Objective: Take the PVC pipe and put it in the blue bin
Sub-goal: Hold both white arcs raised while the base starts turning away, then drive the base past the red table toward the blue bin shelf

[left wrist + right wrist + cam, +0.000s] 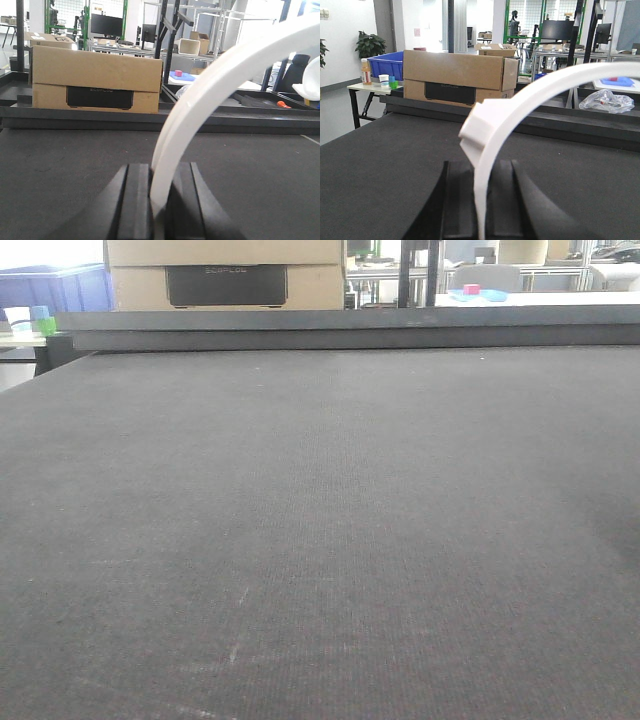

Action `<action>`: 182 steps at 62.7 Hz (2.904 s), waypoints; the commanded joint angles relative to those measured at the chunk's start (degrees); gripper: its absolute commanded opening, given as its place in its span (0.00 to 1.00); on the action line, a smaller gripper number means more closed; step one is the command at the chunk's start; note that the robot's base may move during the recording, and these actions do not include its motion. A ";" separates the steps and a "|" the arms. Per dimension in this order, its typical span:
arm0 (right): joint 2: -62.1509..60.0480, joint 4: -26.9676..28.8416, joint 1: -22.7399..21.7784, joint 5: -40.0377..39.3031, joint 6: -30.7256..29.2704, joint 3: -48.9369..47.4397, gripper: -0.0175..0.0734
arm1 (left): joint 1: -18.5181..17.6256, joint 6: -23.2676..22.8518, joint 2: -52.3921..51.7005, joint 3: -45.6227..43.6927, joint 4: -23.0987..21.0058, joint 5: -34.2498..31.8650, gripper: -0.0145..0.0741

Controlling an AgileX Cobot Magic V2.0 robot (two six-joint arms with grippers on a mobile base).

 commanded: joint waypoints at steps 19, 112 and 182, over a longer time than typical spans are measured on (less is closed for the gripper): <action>-0.27 -0.14 0.09 -0.46 -0.24 -0.23 0.01 | -0.30 0.00 -0.05 -0.44 -0.50 -1.70 0.04; -0.27 -0.14 0.09 -0.46 -0.24 -0.23 0.01 | -0.18 0.00 -0.05 -0.44 -0.50 -1.72 0.04; -0.27 -0.14 0.09 -0.46 -0.24 -0.23 0.01 | -0.18 0.00 -0.05 -0.44 -0.50 -1.72 0.04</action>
